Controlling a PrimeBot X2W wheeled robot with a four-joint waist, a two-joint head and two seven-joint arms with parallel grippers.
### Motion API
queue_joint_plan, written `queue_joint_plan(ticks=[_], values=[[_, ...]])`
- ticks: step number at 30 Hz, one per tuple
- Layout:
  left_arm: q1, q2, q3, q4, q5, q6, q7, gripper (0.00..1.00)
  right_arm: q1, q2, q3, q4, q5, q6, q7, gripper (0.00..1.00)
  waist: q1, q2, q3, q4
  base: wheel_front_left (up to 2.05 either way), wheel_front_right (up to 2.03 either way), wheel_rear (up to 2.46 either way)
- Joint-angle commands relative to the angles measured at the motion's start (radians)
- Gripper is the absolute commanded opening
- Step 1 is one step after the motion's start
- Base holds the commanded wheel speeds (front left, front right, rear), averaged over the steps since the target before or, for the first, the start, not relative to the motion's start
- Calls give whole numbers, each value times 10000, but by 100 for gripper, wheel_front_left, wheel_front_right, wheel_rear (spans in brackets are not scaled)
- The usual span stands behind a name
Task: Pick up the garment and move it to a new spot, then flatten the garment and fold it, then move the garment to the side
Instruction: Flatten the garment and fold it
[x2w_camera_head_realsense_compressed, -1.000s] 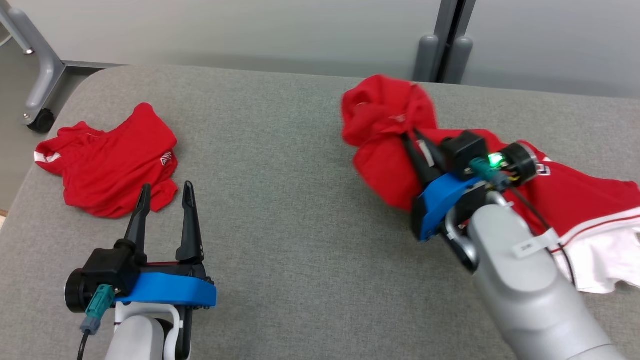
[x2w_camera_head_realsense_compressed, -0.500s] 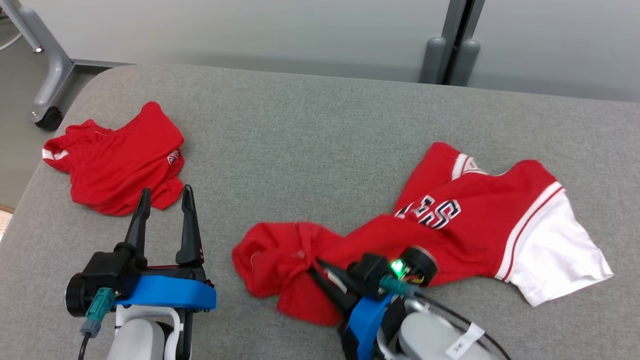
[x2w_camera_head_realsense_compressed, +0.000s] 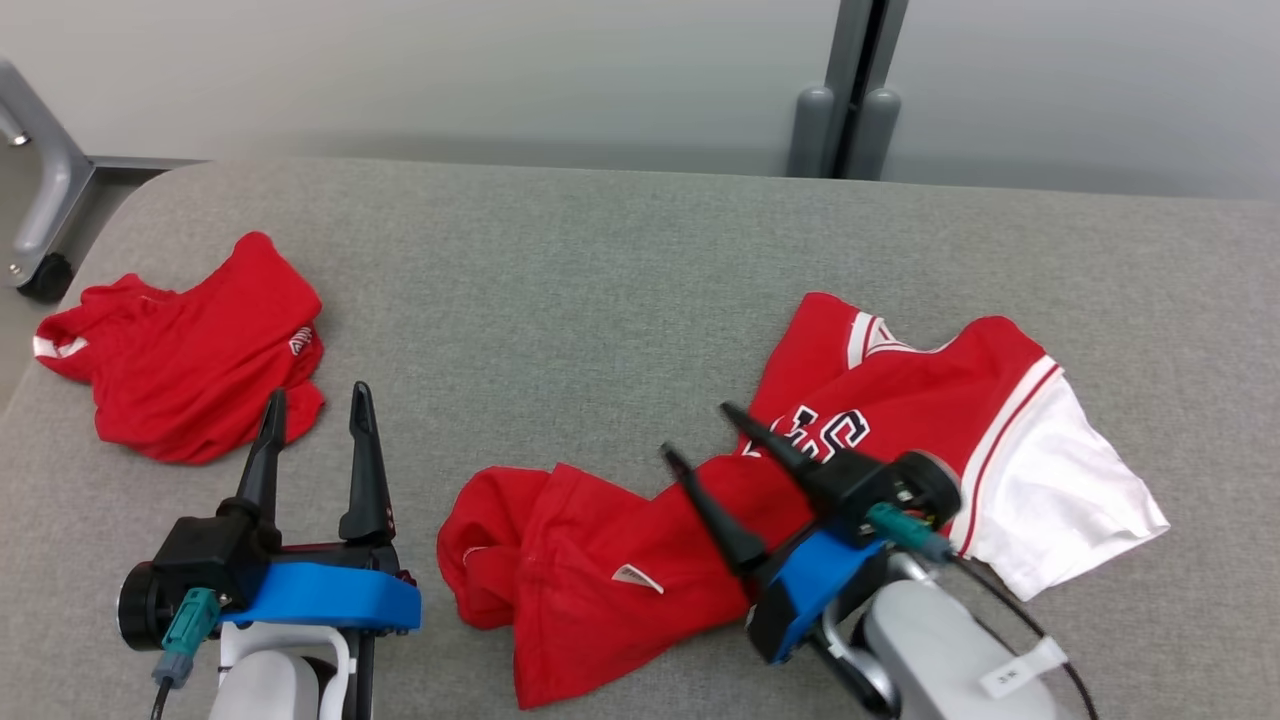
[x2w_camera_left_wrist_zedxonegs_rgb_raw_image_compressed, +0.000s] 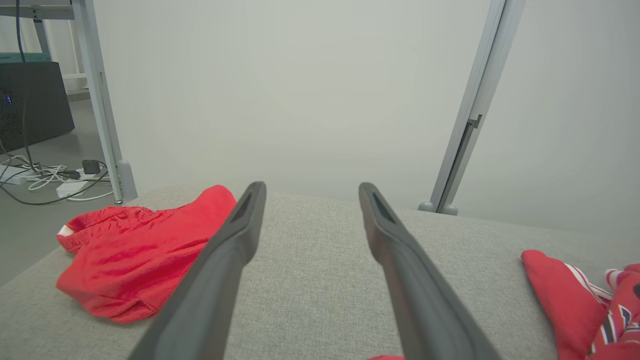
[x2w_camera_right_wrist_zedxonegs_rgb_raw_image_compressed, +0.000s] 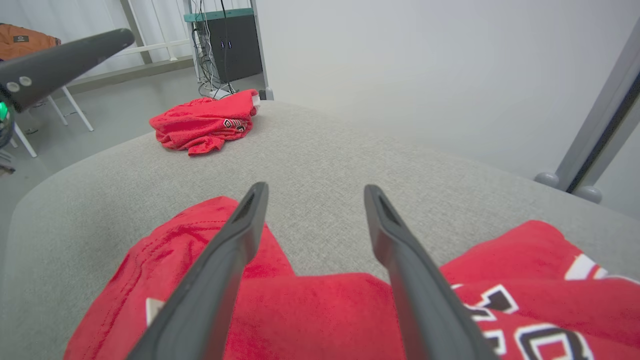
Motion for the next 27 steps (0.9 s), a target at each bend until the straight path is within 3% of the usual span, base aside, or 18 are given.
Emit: queue_joint_plan(ticks=[1,10,15,27], values=[[109,-10,22,-23,93,-25,-27,100,300,-45,-560,-224,-228,5,-71,100,0,0,-73,-112,0,0,0],[339,23,174,-16,259,-109,-27,100,1995,-192,-4158,-2297,-1353,5,-120,100,0,0,-275,-464,0,0,0],[494,42,139,4,357,-152,-28,100,3085,-75,-5610,-3364,-1692,5,-50,100,0,0,-361,-591,0,0,0],[474,44,66,104,428,-222,-27,100,4068,-14,-6657,-4343,-1691,5,559,100,0,0,-424,-732,0,0,0]])
